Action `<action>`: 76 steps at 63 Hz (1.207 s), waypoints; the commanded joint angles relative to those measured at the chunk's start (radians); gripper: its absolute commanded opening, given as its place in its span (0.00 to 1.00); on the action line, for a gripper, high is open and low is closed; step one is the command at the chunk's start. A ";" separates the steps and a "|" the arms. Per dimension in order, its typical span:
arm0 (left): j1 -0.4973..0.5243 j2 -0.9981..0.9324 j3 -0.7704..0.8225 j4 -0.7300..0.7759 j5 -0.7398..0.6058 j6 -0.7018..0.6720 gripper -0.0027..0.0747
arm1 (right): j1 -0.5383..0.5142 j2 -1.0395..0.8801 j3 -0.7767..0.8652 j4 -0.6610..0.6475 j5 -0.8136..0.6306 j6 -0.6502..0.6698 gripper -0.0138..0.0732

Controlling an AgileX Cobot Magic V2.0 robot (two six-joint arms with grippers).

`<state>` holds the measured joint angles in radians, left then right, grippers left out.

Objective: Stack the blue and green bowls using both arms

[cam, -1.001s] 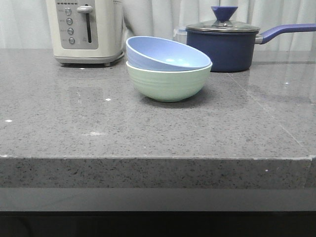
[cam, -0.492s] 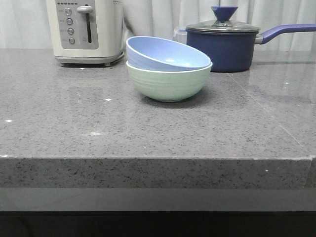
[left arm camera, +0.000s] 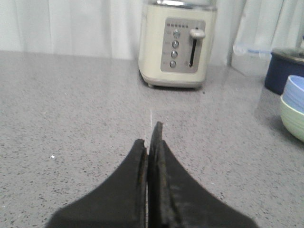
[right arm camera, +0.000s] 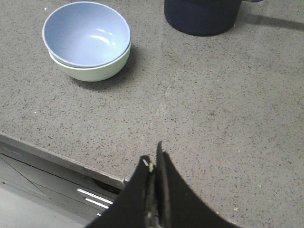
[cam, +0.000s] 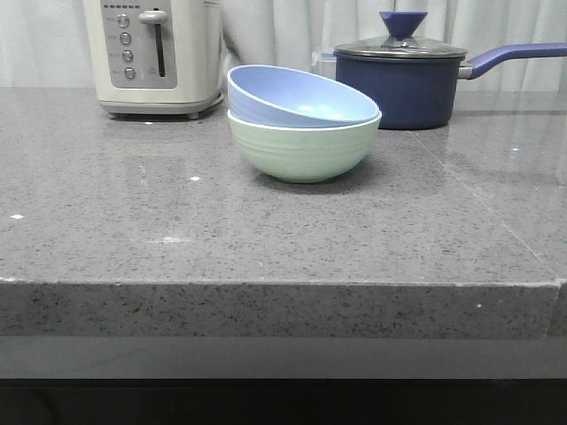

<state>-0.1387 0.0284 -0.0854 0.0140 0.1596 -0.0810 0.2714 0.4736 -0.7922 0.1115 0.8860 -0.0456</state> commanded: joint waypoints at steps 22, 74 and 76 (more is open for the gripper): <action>0.073 -0.052 0.096 -0.014 -0.255 -0.020 0.01 | 0.000 0.004 -0.023 0.003 -0.068 -0.003 0.10; 0.081 -0.052 0.096 0.030 -0.238 -0.020 0.01 | 0.000 0.004 -0.023 0.003 -0.068 -0.003 0.10; 0.081 -0.052 0.096 0.030 -0.238 -0.020 0.01 | 0.000 0.004 -0.023 0.003 -0.068 -0.003 0.10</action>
<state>-0.0589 -0.0045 0.0028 0.0408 0.0000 -0.0918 0.2714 0.4736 -0.7922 0.1115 0.8878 -0.0456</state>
